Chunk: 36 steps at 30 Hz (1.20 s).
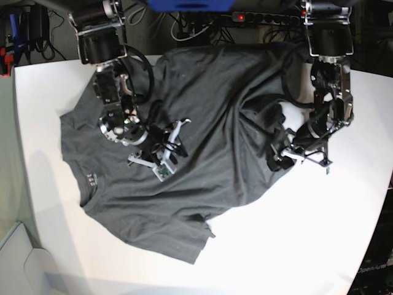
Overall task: Layout the t-shirt on the table in an organized manner, then fold the t-shirt properly
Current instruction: 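Move the left gripper over the t-shirt toward the right gripper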
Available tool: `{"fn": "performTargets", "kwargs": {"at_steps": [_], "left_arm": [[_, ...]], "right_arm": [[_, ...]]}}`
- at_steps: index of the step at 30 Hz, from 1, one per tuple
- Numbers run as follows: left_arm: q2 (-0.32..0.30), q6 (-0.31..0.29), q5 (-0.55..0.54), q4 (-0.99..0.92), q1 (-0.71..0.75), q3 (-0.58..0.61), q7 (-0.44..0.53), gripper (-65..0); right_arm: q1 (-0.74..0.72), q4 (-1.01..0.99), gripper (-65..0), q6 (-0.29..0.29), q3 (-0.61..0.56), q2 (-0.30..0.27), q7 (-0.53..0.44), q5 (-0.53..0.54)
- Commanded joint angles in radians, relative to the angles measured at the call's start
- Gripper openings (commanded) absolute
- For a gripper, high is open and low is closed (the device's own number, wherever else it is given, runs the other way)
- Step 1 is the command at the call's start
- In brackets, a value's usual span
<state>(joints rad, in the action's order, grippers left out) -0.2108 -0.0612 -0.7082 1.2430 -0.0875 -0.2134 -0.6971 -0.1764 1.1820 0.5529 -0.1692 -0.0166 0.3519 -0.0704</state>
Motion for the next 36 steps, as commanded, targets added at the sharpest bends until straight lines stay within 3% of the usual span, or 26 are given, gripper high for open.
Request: {"fn": "performTargets", "kwargs": {"at_steps": [1,6,7,10,14,20,25,32,36], "left_arm": [[-0.002,0.008,0.008,-0.001,-0.001,0.01,-0.029,-20.6],[-0.009,0.008,0.031,-0.024,-0.038,0.01,-0.029,-59.6],[-0.011,0.008,0.051,-0.038,-0.05,0.01,-0.029,-65.0],[-0.012,0.01,0.126,-0.05,-0.084,0.01,-0.029,-62.0],[-0.016,0.01,0.233,-0.01,-0.142,0.01,-0.057,-64.8],[-0.003,0.01,0.557,0.169,-0.214,0.042,-0.158,-64.6],[0.052,0.01,0.819,0.274,-0.222,0.193,-0.194,-64.5],[0.195,0.01,1.211,0.292,-0.119,0.495,-0.186,-64.1],[0.219,0.01,1.381,0.292,-0.065,0.59,-0.184,-64.0]], "right_arm": [[-0.022,0.017,-45.3,0.002,0.004,-0.004,-0.026,0.016],[-0.022,0.019,-45.4,0.002,0.001,-0.019,-0.026,0.016],[-0.022,0.019,-45.4,0.002,0.004,-0.019,-0.026,0.016],[-0.022,0.019,-45.4,0.002,0.004,-0.019,-0.026,0.016],[-0.022,0.019,-45.4,0.002,0.004,-0.021,-0.026,0.016],[-0.022,0.019,-45.5,0.002,0.004,-0.039,-0.026,0.016],[-0.021,0.019,-45.5,0.002,0.004,-0.041,-0.024,0.016],[-0.022,0.02,-45.6,0.002,0.004,-0.042,0.005,0.016],[-0.022,0.022,-45.6,0.002,0.004,-0.056,0.005,0.016]]}}
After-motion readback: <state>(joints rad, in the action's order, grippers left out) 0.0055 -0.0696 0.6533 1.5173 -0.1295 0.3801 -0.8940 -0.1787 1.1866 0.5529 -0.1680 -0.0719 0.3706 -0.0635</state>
